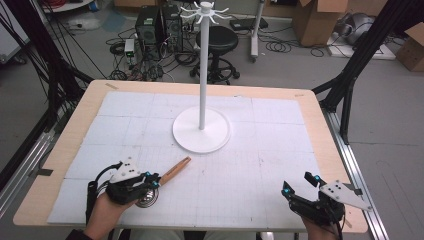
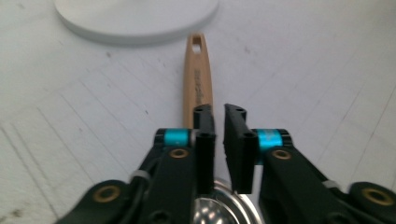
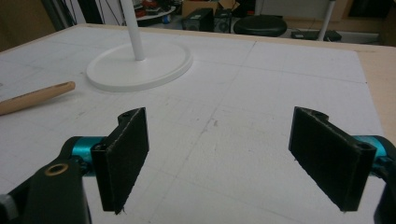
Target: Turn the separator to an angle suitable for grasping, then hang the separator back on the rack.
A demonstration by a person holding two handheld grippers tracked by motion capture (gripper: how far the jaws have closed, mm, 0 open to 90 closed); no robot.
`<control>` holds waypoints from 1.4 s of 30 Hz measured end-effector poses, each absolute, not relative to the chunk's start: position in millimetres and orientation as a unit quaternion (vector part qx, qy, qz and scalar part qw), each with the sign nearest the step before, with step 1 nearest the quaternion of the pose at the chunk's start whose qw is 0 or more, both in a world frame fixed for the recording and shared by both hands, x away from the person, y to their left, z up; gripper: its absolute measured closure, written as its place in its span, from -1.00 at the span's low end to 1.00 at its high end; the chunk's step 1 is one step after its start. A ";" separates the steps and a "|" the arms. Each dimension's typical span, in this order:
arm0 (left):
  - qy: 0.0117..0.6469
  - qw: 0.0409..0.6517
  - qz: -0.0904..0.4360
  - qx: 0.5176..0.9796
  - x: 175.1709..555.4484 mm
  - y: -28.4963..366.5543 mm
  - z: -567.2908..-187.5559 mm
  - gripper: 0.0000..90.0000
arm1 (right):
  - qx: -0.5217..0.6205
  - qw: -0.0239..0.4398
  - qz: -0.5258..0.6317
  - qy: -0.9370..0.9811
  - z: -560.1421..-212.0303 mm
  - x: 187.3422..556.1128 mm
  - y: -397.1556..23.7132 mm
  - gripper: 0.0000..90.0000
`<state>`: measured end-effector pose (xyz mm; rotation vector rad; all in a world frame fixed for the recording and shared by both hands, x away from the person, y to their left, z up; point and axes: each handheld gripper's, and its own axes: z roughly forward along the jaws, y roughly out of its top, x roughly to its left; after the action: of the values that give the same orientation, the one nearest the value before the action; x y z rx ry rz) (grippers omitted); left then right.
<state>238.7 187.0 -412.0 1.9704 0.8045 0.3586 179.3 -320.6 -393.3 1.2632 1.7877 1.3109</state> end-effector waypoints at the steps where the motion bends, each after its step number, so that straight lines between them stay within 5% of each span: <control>1: 0.329 0.484 0.147 0.797 239.0 190.7 -409.4 0.60 | 0.474 0.291 0.492 0.670 -393.3 179.3 -320.6 -0.58; 2: 0.331 0.494 0.149 0.790 239.0 193.2 -407.7 0.60 | 0.472 0.292 0.491 0.671 -393.3 179.5 -320.6 -0.58; 4: 0.332 0.522 0.155 0.770 240.2 200.5 -403.3 0.20 | 0.470 0.291 0.496 0.670 -392.6 179.1 -320.4 -0.59; 12: 0.332 0.592 0.186 0.710 240.5 220.0 -394.4 -0.61 | 0.462 0.294 0.504 0.668 -391.0 181.5 -317.3 -0.59; 42: 0.357 0.574 0.170 0.717 253.2 223.6 -399.2 -0.57 | 0.451 0.292 0.498 0.681 -390.4 186.8 -309.1 -0.59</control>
<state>253.2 223.6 -399.2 1.6795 0.8365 0.3975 186.8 -309.1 -390.4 1.2012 1.8139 1.3263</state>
